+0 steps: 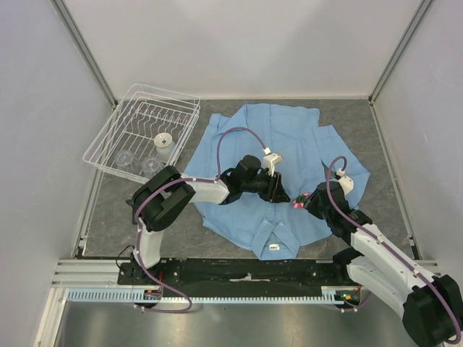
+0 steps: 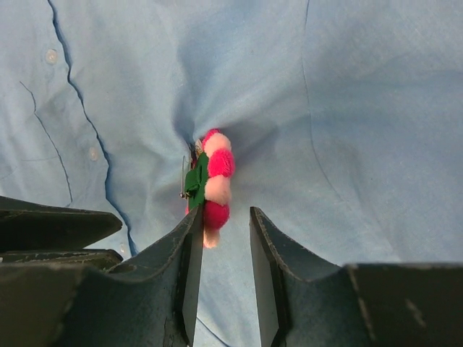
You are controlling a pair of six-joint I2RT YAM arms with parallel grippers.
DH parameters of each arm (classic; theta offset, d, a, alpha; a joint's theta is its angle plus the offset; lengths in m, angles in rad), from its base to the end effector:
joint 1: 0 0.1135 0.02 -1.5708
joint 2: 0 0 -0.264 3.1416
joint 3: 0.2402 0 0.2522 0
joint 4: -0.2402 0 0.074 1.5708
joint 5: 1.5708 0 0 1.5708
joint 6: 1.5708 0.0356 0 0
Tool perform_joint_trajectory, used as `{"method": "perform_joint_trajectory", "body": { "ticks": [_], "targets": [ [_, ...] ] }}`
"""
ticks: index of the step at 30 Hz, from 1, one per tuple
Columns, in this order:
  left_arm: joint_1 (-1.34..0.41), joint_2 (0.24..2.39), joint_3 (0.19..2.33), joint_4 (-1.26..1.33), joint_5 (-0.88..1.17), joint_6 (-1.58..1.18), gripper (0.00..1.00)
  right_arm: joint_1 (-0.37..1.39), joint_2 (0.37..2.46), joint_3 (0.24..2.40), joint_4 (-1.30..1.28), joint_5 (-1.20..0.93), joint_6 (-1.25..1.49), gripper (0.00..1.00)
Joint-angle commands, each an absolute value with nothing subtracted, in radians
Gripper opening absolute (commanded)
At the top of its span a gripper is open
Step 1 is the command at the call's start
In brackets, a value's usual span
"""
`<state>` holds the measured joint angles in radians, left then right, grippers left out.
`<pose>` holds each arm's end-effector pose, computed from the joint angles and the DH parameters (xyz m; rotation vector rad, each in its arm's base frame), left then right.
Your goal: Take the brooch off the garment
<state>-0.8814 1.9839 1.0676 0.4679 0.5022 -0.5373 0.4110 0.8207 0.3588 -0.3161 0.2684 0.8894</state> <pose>0.2523 -0.3331 0.1519 0.7354 2.1336 -1.3459 0.1534 0.0566 0.1752 0.6815 2.2374 0.3407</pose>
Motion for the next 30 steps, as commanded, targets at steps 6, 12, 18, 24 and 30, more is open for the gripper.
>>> {"method": "perform_joint_trajectory", "body": {
  "ticks": [6,12,18,24,30],
  "targets": [
    [-0.887,1.990,1.075,0.520,0.509,-0.545,0.39,0.397,0.833,0.399,-0.282,0.244,0.833,0.38],
    [-0.887,1.993,1.077,0.520,0.509,-0.545,0.39,0.396,0.853,0.377,-0.226,0.190,0.818,0.37],
    [-0.887,1.996,1.075,0.522,0.508,-0.545,0.38,0.396,0.877,0.373,-0.187,0.160,0.792,0.34],
    [-0.887,2.000,1.077,0.520,0.508,-0.546,0.38,0.396,0.893,0.364,-0.167,0.143,0.788,0.28],
    [-0.887,2.005,1.077,0.520,0.508,-0.548,0.38,0.397,0.913,0.351,-0.140,0.126,0.787,0.26]
  ]
}}
